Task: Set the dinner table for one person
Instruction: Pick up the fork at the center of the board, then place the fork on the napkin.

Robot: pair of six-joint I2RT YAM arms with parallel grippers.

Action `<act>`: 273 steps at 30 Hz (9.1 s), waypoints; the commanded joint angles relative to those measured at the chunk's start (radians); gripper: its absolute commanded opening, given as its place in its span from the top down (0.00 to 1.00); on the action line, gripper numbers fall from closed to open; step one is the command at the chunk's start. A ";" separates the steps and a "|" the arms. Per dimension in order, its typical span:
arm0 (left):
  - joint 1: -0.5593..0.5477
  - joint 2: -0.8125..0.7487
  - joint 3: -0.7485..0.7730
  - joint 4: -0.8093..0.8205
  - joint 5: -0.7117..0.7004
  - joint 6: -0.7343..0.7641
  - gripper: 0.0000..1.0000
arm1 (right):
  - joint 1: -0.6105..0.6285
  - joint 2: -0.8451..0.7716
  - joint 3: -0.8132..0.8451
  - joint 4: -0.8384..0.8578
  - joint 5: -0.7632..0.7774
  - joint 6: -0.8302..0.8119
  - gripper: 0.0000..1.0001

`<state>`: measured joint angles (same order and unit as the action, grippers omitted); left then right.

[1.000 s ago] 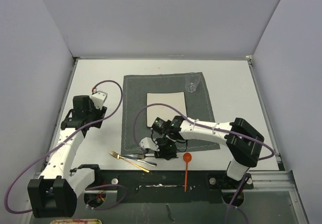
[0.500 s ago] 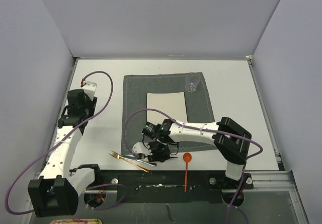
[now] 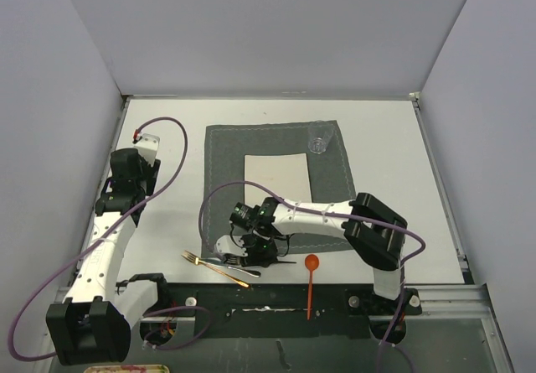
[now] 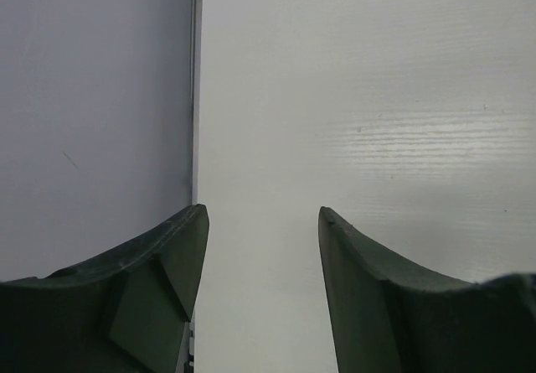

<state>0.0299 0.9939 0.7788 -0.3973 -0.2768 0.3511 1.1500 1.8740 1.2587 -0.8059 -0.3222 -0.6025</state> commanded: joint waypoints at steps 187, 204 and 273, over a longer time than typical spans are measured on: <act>-0.016 0.184 0.140 0.048 0.059 0.016 0.45 | -0.251 0.503 0.971 -0.157 0.627 1.502 1.00; -0.025 0.214 0.132 0.070 0.056 0.013 0.46 | -0.240 0.538 0.958 -0.134 0.579 1.491 1.00; -0.044 0.255 0.112 0.097 0.082 0.045 0.41 | -0.220 0.536 0.905 -0.037 0.528 1.403 0.76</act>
<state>-0.0116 1.2476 0.8703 -0.3401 -0.2050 0.3969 0.9142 2.4538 2.1628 -0.8894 0.1829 0.8227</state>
